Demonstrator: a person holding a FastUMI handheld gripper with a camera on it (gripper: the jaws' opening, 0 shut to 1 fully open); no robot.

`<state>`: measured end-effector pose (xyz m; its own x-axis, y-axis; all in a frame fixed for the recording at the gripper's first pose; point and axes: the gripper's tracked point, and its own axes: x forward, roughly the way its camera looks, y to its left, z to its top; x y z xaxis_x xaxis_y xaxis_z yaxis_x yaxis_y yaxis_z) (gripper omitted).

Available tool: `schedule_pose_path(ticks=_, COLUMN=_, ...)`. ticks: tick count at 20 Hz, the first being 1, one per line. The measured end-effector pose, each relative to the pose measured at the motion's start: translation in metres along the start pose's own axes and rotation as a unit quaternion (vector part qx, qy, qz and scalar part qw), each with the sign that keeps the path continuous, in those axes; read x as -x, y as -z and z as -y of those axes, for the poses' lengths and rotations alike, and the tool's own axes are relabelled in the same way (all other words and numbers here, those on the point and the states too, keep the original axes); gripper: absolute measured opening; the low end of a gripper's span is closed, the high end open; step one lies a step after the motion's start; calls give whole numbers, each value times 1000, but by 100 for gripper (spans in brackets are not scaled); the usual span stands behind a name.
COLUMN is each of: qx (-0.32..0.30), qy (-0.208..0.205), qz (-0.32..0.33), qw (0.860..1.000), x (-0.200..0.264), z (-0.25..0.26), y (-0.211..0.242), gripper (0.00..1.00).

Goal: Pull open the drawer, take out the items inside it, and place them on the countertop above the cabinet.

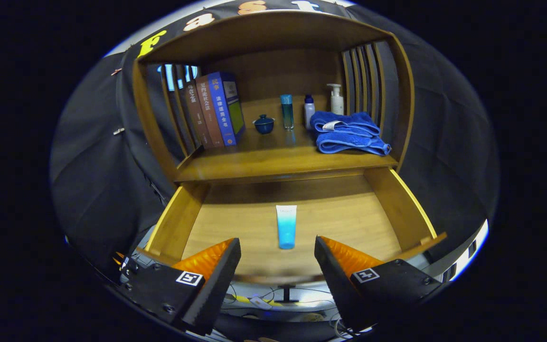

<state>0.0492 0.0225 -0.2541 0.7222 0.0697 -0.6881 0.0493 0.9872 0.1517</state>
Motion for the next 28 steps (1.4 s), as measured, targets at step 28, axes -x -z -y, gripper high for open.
schedule_pose_path(ticks=28, qx=26, qy=76, qz=-313, qw=946, x=-174, z=36, y=73, gripper=59)
